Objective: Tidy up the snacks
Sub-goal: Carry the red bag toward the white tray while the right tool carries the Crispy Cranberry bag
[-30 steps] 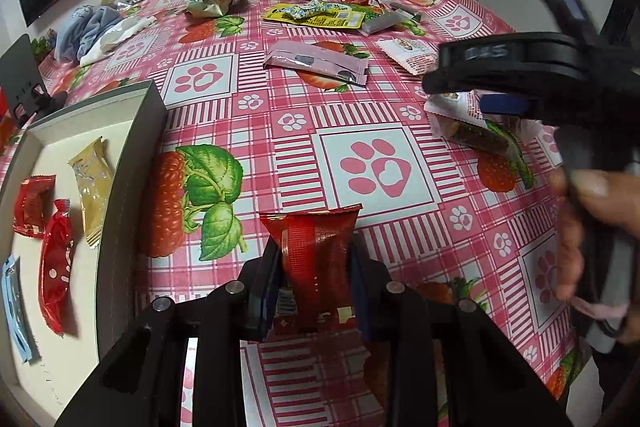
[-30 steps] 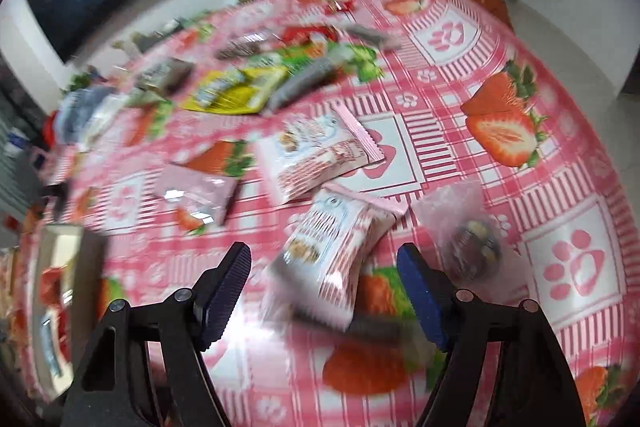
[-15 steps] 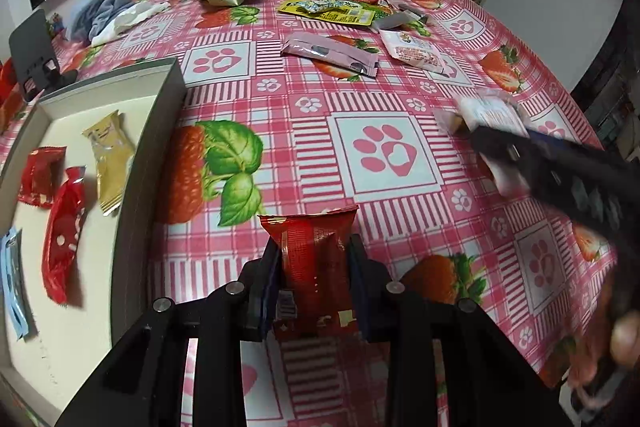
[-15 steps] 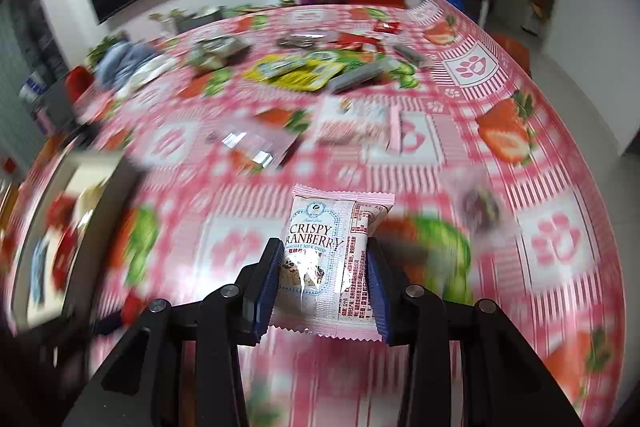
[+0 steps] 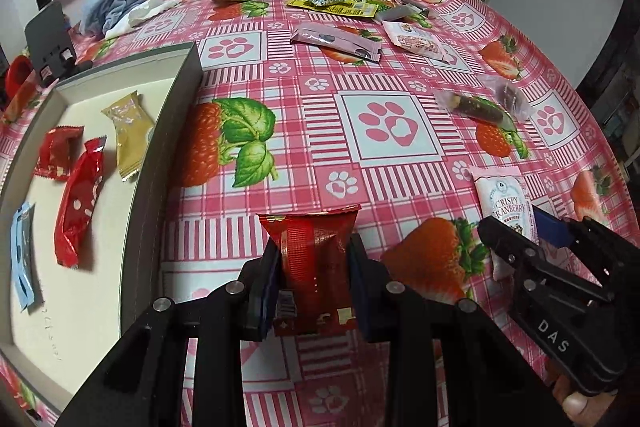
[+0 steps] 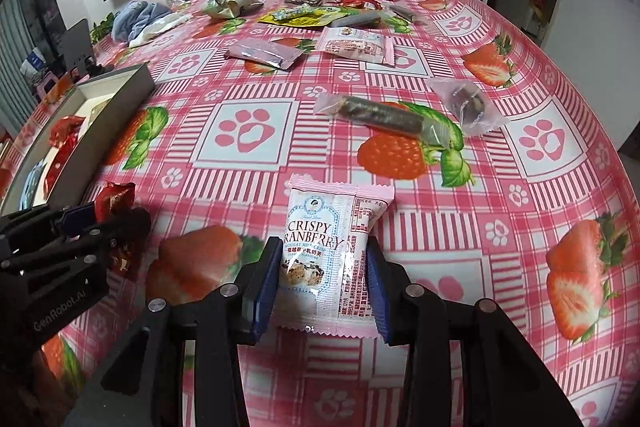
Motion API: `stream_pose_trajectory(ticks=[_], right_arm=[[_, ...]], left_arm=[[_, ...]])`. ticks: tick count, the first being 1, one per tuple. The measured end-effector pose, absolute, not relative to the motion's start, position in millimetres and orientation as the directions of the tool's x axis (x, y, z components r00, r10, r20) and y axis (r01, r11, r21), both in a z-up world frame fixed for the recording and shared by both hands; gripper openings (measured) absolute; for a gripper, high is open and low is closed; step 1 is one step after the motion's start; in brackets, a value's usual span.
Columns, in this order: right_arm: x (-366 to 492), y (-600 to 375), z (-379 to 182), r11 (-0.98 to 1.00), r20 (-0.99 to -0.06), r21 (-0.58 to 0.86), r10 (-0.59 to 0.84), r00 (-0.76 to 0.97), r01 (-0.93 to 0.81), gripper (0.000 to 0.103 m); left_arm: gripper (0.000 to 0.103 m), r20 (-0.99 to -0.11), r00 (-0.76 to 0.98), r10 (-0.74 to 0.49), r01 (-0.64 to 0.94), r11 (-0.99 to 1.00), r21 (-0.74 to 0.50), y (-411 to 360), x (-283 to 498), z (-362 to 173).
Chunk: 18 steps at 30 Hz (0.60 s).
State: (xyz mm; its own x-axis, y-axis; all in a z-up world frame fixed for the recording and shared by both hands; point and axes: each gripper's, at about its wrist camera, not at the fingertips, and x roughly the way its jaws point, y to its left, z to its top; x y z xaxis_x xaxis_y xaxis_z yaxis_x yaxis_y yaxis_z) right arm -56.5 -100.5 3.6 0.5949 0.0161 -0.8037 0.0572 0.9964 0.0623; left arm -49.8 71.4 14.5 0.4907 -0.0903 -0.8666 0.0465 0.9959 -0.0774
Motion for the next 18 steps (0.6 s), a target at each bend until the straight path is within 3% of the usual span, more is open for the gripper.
stream_pose_trajectory(ticks=[18], right_arm=[[-70, -95, 4, 0.995, -0.808, 0.076, 0.023, 0.588, 0.065, 0.042]], left_arm=[[0.034, -0.875, 0.477, -0.085, 0.054, 0.996, -0.068, 71, -59, 15]])
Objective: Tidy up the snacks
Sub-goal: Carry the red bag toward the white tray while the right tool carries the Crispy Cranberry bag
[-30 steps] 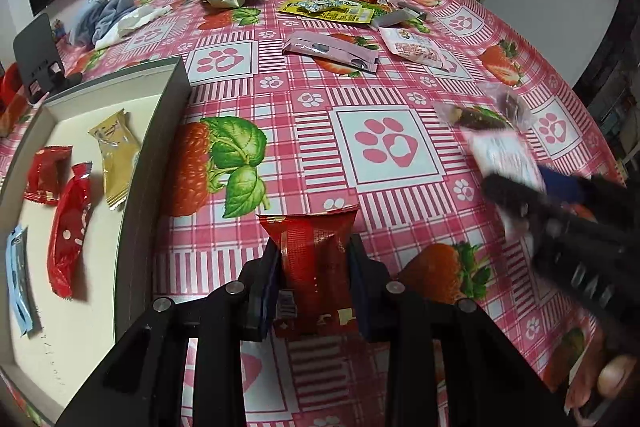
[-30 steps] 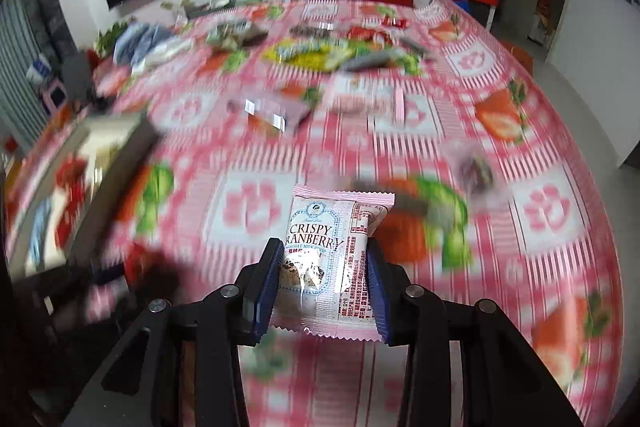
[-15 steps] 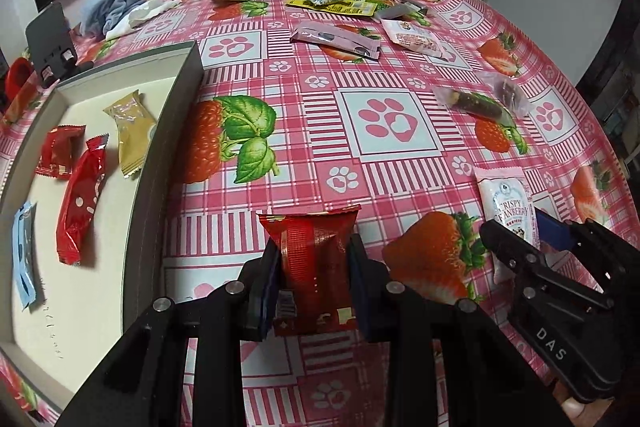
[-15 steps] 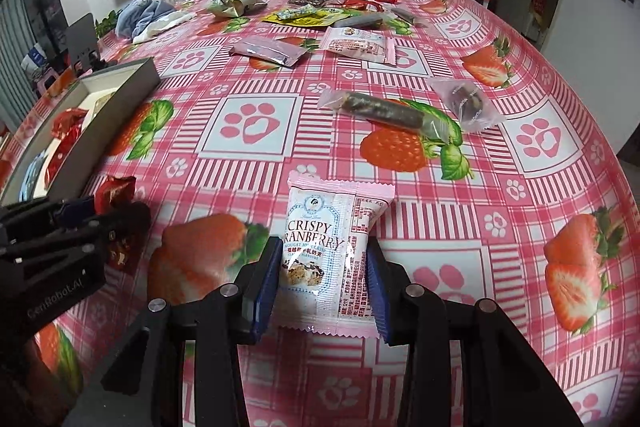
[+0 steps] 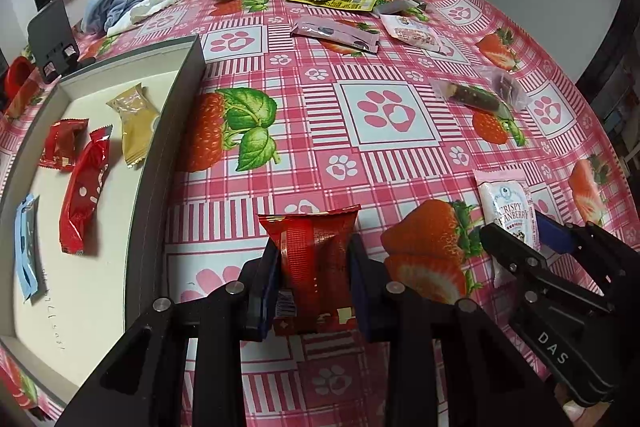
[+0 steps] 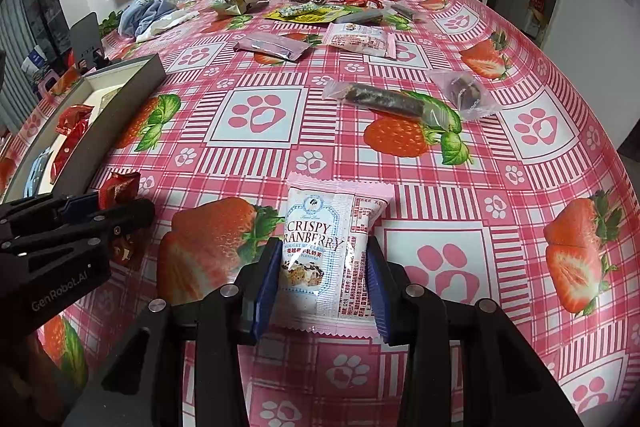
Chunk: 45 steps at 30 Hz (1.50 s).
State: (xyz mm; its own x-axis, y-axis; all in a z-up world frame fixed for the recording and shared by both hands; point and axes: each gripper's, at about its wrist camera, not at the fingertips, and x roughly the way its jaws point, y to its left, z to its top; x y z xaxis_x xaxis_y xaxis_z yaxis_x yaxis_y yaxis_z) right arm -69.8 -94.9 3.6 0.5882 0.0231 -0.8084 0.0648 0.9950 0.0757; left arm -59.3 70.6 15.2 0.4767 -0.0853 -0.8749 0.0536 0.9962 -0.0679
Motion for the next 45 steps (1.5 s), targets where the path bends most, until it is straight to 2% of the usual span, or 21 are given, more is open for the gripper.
stream_pose_trajectory(ticks=[45], right_arm=[[-89, -81, 5, 0.996, -0.821, 0.074, 0.032, 0.570, 0.050, 0.042]], left_arm=[[0.034, -0.876, 0.473, -0.093, 0.067, 0.995, -0.069, 79, -78, 16]])
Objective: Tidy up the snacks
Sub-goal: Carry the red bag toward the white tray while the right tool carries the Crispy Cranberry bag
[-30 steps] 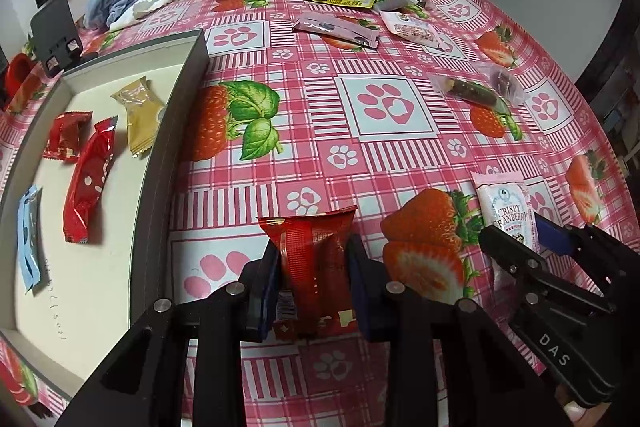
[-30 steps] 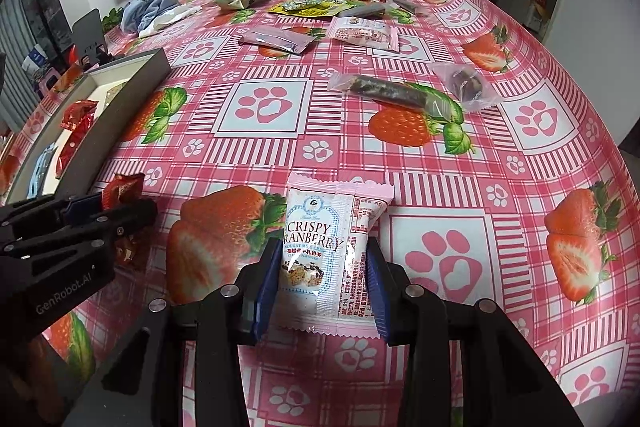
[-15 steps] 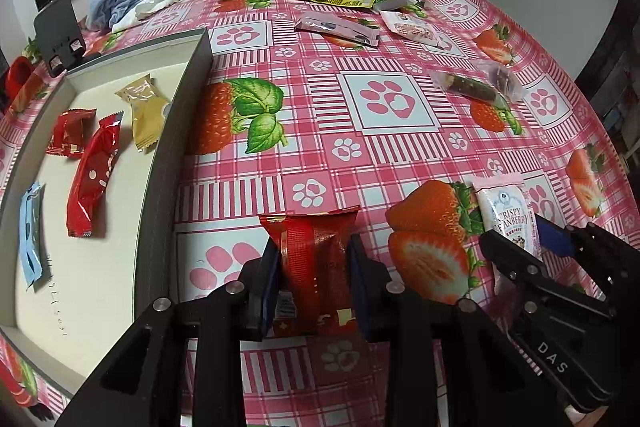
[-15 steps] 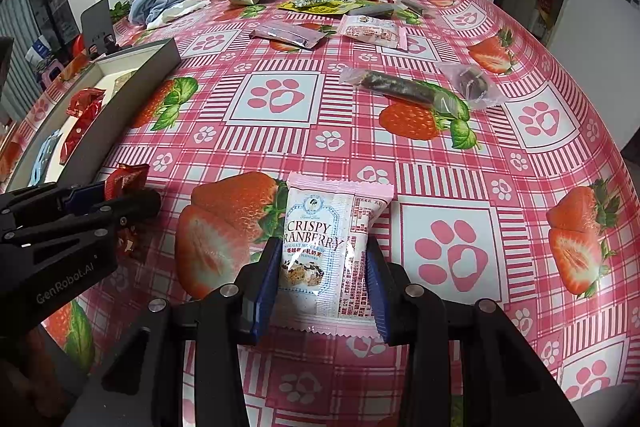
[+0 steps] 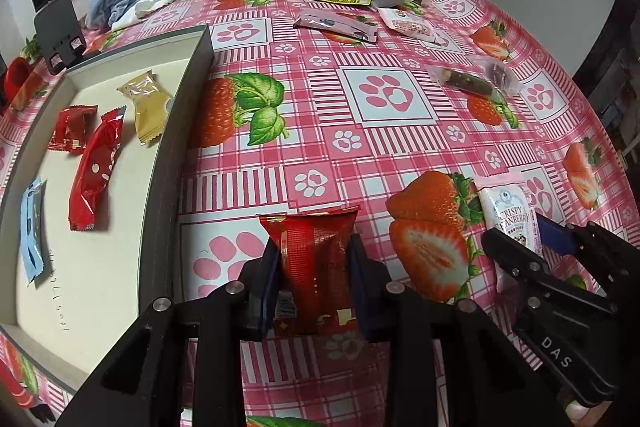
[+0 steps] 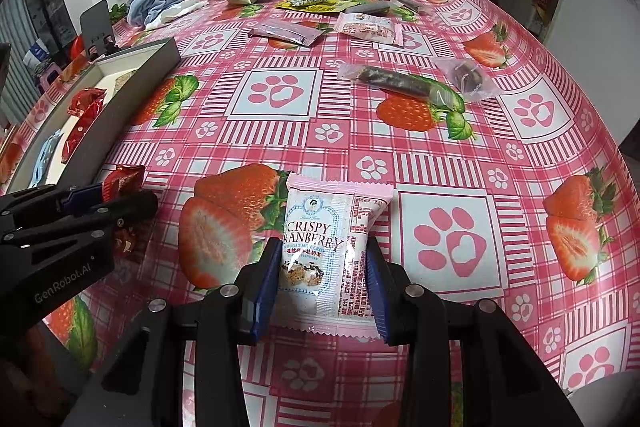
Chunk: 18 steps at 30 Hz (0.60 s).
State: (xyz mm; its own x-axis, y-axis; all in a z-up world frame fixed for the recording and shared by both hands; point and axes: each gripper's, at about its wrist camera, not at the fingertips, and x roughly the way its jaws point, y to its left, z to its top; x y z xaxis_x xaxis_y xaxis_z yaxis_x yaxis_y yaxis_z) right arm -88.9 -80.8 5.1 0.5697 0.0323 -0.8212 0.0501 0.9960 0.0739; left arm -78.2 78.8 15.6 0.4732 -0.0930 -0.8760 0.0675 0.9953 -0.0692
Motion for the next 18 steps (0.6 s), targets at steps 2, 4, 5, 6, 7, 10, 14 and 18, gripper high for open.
stream_pose_trajectory(ticks=[2, 4, 5, 6, 7, 10, 14, 18], right_arm=[[-90, -80, 5, 0.996, -0.822, 0.073, 0.033, 0.569, 0.048, 0.042], [-91, -79, 5, 0.996, -0.823, 0.072, 0.034, 0.568, 0.045, 0.042], [-91, -79, 6, 0.996, -0.823, 0.074, 0.036, 0.568, 0.044, 0.042], [-92, -80, 6, 0.996, -0.822, 0.077, 0.038, 0.568, 0.045, 0.042], [-92, -80, 7, 0.996, -0.821, 0.082, 0.041, 0.570, 0.046, 0.042], [-94, -82, 9, 0.995, -0.816, 0.087, 0.043, 0.577, 0.049, 0.042], [-97, -82, 14, 0.995, -0.804, 0.096, 0.054, 0.592, 0.040, 0.042], [-97, -81, 22, 0.995, -0.791, 0.099, 0.058, 0.609, 0.034, 0.042]], left_arm=[[0.034, -0.877, 0.472, -0.092, 0.066, 0.995, -0.069, 79, -79, 16], [0.034, -0.877, 0.472, -0.090, 0.066, 0.996, -0.067, 78, -79, 16], [0.034, -0.877, 0.472, -0.088, 0.066, 0.996, -0.064, 78, -79, 16], [0.034, -0.878, 0.471, -0.086, 0.066, 0.996, -0.062, 78, -79, 16], [0.034, -0.878, 0.471, -0.083, 0.066, 0.996, -0.059, 77, -79, 16], [0.034, -0.879, 0.471, -0.079, 0.061, 0.997, -0.056, 78, -80, 16], [0.034, -0.875, 0.479, -0.072, 0.048, 0.997, -0.056, 81, -80, 19], [0.034, -0.864, 0.498, -0.072, 0.042, 0.997, -0.058, 83, -82, 27]])
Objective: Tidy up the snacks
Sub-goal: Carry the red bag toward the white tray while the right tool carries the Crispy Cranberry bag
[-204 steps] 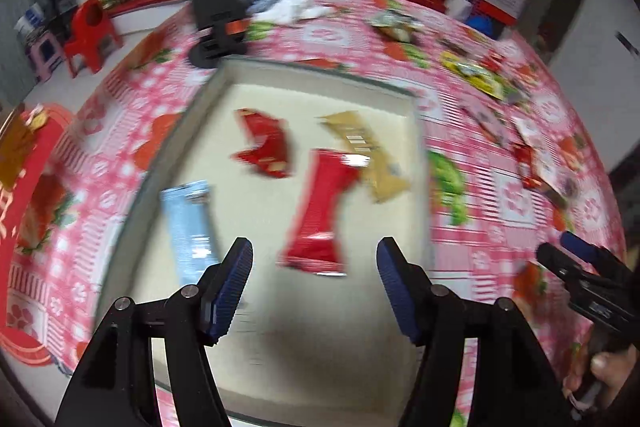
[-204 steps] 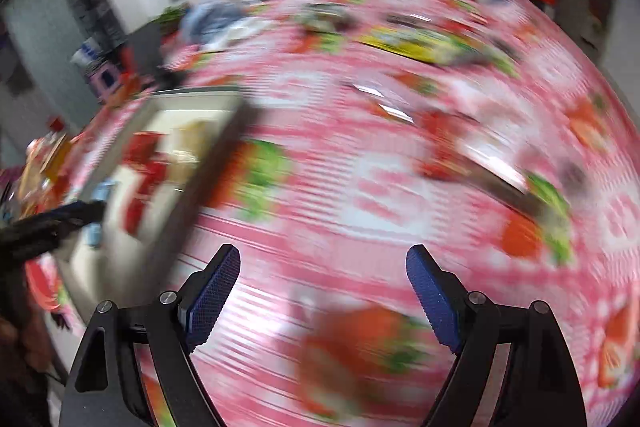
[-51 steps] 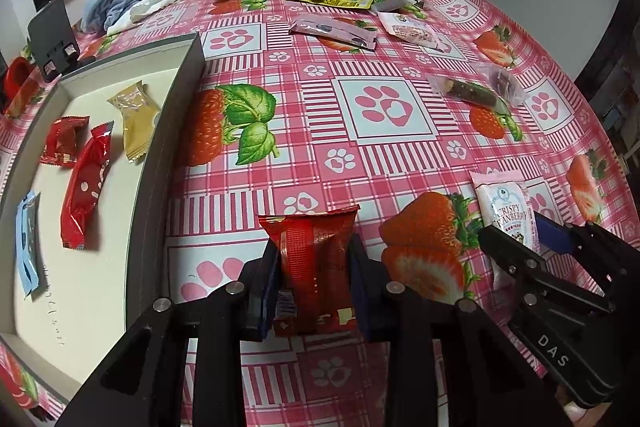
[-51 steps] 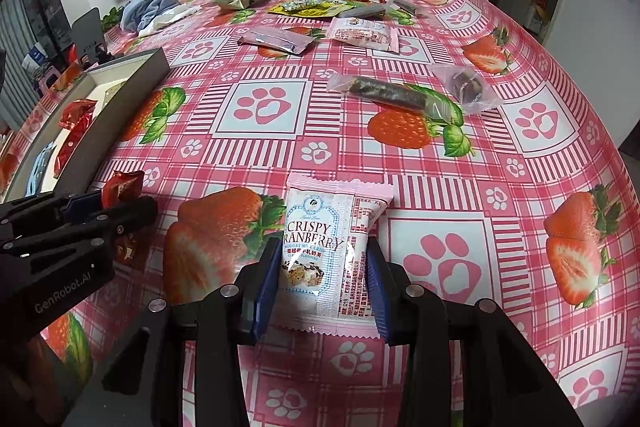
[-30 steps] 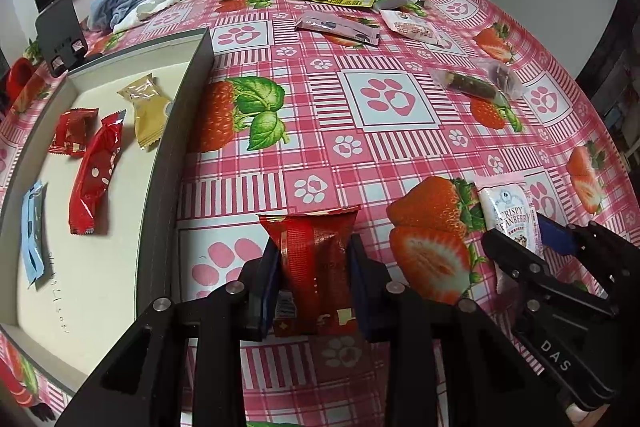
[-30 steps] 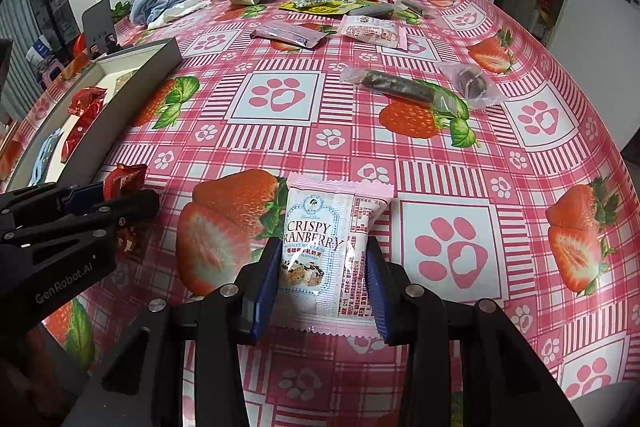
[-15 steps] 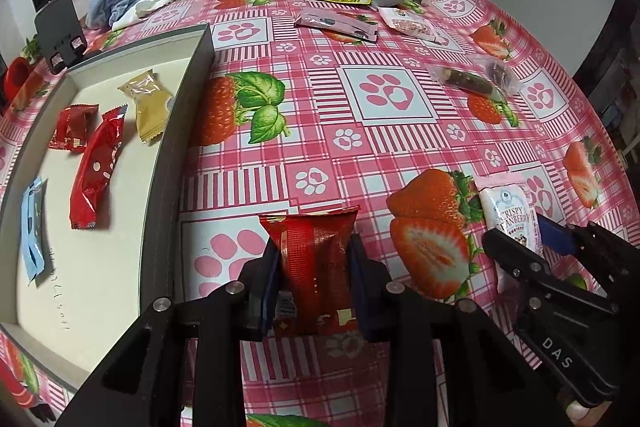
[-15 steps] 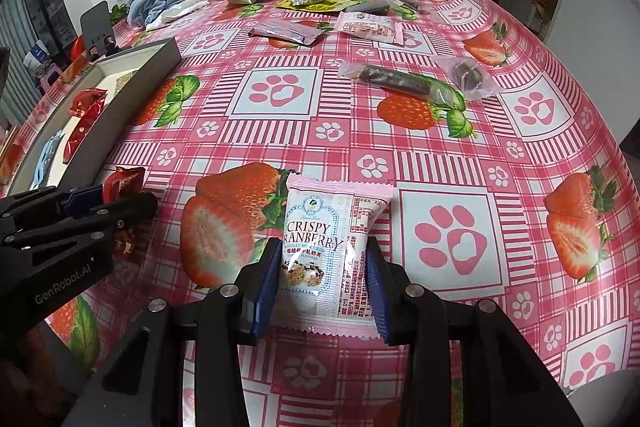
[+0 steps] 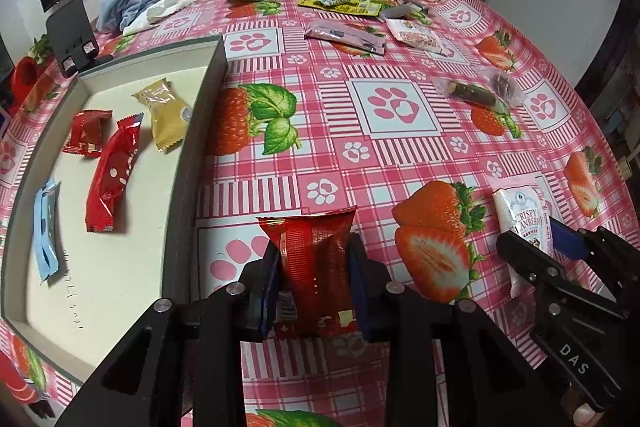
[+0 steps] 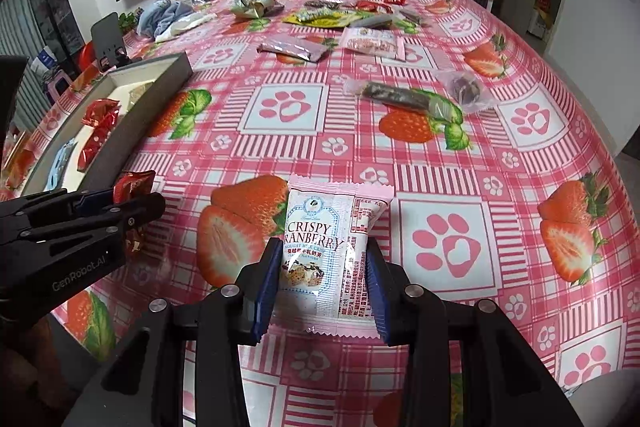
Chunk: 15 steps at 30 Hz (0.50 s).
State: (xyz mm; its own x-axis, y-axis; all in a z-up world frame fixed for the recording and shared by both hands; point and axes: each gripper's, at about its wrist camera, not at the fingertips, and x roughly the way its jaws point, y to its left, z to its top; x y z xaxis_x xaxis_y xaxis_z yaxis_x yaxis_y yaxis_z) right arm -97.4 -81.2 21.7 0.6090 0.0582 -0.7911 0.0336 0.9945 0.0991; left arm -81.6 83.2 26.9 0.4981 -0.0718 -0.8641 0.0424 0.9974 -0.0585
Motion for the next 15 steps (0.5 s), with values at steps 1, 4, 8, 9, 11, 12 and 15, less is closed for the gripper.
stream_pose_trajectory(ticks=[1, 4, 8, 9, 11, 12, 15], right_arm=[[-97, -82, 23, 0.994, -0.789, 0.107, 0.065, 0.611, 0.032, 0.042], [-96, -83, 28, 0.992, -0.782, 0.126, 0.084, 0.618, 0.026, 0.042], [-96, -76, 32, 0.991, -0.779, 0.131, 0.102, 0.618, 0.002, 0.042], [-96, -75, 33, 0.991, -0.780, 0.132, 0.106, 0.617, -0.004, 0.042], [-95, -69, 32, 0.991, -0.782, 0.133, 0.116, 0.613, -0.018, 0.042], [-94, -67, 32, 0.991, -0.782, 0.135, 0.122, 0.611, -0.026, 0.041], [-93, -59, 32, 0.989, -0.784, 0.137, 0.141, 0.605, -0.053, 0.042]], left_arm=[[0.034, -0.861, 0.504, -0.070, 0.040, 0.998, -0.057, 84, -82, 29], [0.034, -0.854, 0.517, -0.065, 0.031, 0.998, -0.058, 87, -83, 34], [0.034, -0.849, 0.525, -0.062, 0.009, 0.998, -0.068, 97, -85, 39], [0.034, -0.847, 0.528, -0.060, 0.003, 0.998, -0.068, 100, -86, 40], [0.034, -0.842, 0.537, -0.053, -0.008, 0.998, -0.068, 105, -88, 44], [0.034, -0.840, 0.541, -0.050, -0.013, 0.998, -0.068, 108, -89, 45], [0.034, -0.836, 0.546, -0.047, -0.032, 0.997, -0.077, 116, -92, 49]])
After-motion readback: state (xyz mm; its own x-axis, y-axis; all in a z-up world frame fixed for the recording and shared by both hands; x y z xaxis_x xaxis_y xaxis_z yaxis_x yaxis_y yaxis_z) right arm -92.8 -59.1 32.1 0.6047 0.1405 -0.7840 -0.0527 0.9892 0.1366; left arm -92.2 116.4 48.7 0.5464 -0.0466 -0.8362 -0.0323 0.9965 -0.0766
